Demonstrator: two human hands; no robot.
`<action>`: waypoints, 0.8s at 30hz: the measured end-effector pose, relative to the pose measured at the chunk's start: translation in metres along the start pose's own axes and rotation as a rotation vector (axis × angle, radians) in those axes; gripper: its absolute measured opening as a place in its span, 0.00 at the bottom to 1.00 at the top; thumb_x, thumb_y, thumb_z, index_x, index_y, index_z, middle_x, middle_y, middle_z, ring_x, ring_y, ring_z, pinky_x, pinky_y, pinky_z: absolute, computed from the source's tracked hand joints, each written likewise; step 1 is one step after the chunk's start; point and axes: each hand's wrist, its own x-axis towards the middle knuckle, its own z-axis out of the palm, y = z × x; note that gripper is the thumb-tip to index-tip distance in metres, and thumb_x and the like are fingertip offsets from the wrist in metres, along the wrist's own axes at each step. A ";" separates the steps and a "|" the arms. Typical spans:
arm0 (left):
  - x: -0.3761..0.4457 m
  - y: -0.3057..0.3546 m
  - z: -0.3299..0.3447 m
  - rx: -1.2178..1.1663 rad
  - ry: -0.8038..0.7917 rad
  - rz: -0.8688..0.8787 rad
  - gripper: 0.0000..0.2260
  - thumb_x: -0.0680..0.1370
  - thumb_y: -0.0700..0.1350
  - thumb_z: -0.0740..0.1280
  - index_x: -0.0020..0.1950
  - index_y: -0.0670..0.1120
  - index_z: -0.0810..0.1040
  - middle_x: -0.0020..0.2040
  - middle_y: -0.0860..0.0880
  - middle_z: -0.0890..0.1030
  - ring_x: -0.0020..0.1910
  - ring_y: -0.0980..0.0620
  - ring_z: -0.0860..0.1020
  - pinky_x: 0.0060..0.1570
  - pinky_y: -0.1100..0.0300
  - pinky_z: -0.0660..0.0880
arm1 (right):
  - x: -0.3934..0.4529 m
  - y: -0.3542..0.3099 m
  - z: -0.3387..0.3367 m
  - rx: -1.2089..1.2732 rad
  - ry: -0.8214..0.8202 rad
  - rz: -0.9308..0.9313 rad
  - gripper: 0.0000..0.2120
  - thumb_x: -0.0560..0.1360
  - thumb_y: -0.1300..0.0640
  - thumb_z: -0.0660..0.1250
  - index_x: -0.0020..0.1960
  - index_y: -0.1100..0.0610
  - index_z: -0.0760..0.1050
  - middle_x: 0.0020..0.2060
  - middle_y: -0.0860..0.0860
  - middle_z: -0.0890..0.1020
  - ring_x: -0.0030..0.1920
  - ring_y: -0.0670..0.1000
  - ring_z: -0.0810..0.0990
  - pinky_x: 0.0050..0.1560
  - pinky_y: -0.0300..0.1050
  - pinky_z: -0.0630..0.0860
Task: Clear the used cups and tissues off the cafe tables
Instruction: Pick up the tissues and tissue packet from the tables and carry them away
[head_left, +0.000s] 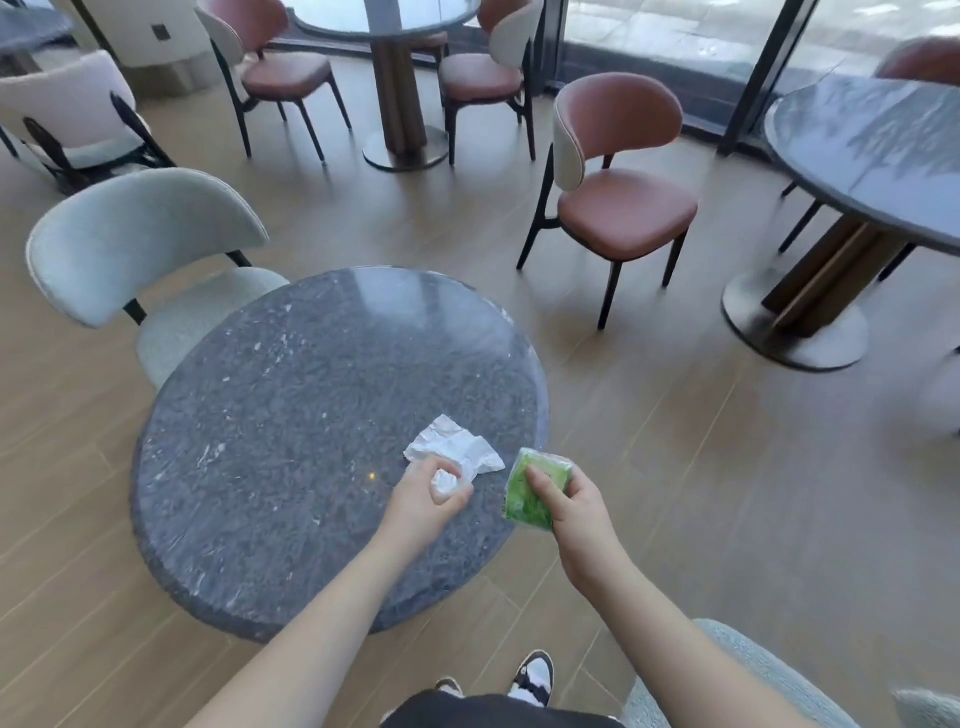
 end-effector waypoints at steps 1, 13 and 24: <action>0.007 -0.004 0.003 0.022 -0.003 0.009 0.11 0.77 0.48 0.75 0.46 0.62 0.75 0.52 0.55 0.76 0.42 0.62 0.74 0.40 0.74 0.66 | 0.004 0.005 0.000 -0.005 -0.002 0.018 0.05 0.77 0.59 0.71 0.53 0.56 0.80 0.44 0.49 0.87 0.44 0.46 0.85 0.42 0.40 0.79; 0.083 -0.052 0.029 0.634 -0.046 -0.011 0.24 0.86 0.51 0.57 0.81 0.48 0.60 0.82 0.45 0.60 0.81 0.44 0.55 0.76 0.50 0.56 | 0.041 0.020 -0.006 -0.095 0.083 0.140 0.05 0.78 0.59 0.71 0.54 0.56 0.80 0.44 0.50 0.87 0.43 0.47 0.86 0.40 0.39 0.79; 0.096 -0.080 0.044 0.777 -0.236 -0.002 0.37 0.79 0.65 0.65 0.82 0.54 0.56 0.83 0.44 0.53 0.83 0.43 0.49 0.78 0.46 0.50 | 0.064 0.014 0.009 -0.078 0.133 0.108 0.07 0.77 0.57 0.72 0.54 0.55 0.80 0.46 0.52 0.87 0.45 0.48 0.85 0.40 0.39 0.79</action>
